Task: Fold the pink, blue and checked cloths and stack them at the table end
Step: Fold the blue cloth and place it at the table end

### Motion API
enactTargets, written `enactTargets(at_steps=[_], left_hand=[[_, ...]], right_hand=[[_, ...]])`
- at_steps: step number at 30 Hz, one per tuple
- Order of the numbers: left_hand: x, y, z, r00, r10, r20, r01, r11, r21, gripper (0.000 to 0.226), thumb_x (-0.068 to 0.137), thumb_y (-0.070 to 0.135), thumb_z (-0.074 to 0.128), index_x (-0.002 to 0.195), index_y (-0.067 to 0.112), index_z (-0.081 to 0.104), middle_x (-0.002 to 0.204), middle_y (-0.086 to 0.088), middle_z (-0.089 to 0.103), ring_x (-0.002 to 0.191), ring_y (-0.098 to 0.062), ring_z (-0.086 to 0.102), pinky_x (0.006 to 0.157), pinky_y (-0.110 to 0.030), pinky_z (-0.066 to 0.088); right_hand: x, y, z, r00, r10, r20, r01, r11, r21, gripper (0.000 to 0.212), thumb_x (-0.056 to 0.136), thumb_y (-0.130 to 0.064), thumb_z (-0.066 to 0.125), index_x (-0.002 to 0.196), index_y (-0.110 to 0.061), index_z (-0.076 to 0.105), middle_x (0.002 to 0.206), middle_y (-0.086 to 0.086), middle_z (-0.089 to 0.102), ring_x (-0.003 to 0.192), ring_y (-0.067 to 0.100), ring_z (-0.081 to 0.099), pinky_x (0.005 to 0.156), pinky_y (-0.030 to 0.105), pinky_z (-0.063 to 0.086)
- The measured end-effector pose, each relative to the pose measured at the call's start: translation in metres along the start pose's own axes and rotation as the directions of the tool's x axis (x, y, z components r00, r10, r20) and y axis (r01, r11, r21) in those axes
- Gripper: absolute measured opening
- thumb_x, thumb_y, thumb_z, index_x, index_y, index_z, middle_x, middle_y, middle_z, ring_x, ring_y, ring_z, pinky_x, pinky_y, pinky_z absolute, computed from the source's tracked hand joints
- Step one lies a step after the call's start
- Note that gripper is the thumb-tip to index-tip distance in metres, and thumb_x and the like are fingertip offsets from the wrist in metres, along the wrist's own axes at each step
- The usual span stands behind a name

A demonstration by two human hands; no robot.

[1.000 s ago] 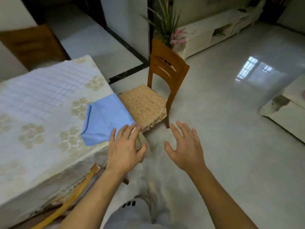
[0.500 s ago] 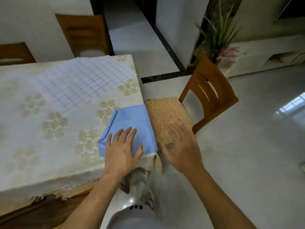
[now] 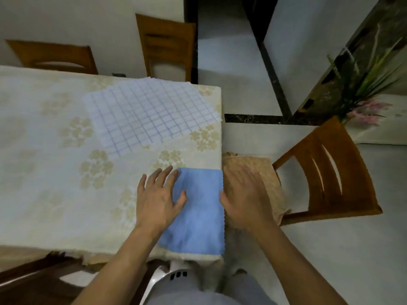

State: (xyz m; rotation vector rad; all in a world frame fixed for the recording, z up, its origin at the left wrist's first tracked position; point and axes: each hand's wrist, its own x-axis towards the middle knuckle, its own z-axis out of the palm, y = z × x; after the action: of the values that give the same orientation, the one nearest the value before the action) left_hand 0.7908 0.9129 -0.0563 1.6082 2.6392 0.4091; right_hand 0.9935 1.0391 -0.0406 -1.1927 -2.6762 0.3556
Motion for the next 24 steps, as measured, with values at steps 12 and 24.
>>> enactTargets(at_steps=[12, 24], left_hand=[[0.005, -0.021, -0.014, 0.852, -0.491, -0.180, 0.513, 0.852, 0.106, 0.062, 0.085, 0.053, 0.043, 0.133, 0.017, 0.059, 0.141, -0.004, 0.057, 0.126, -0.031, 0.054, 0.108, -0.057, 0.036], [-0.064, -0.012, 0.002, 0.632, -0.759, -0.155, 0.775, 0.618, 0.133, 0.055, 0.082, 0.052, 0.049, 0.124, 0.020, 0.063, 0.138, -0.002, 0.058, 0.124, -0.027, 0.054, 0.106, -0.054, 0.039]], right_hand=[[0.139, -0.011, 0.020, 0.865, -0.498, 0.063, 0.490, 0.865, 0.107, 0.064, 0.090, -0.049, 0.041, 0.142, -0.015, 0.054, 0.150, 0.012, 0.048, 0.139, 0.032, 0.044, 0.116, 0.052, 0.033], [0.176, -0.047, 0.075, 0.496, -0.868, 0.028, 0.855, 0.494, 0.159, 0.038, 0.077, -0.019, 0.079, 0.113, -0.011, 0.071, 0.138, 0.011, 0.059, 0.130, 0.033, 0.054, 0.114, 0.049, 0.036]])
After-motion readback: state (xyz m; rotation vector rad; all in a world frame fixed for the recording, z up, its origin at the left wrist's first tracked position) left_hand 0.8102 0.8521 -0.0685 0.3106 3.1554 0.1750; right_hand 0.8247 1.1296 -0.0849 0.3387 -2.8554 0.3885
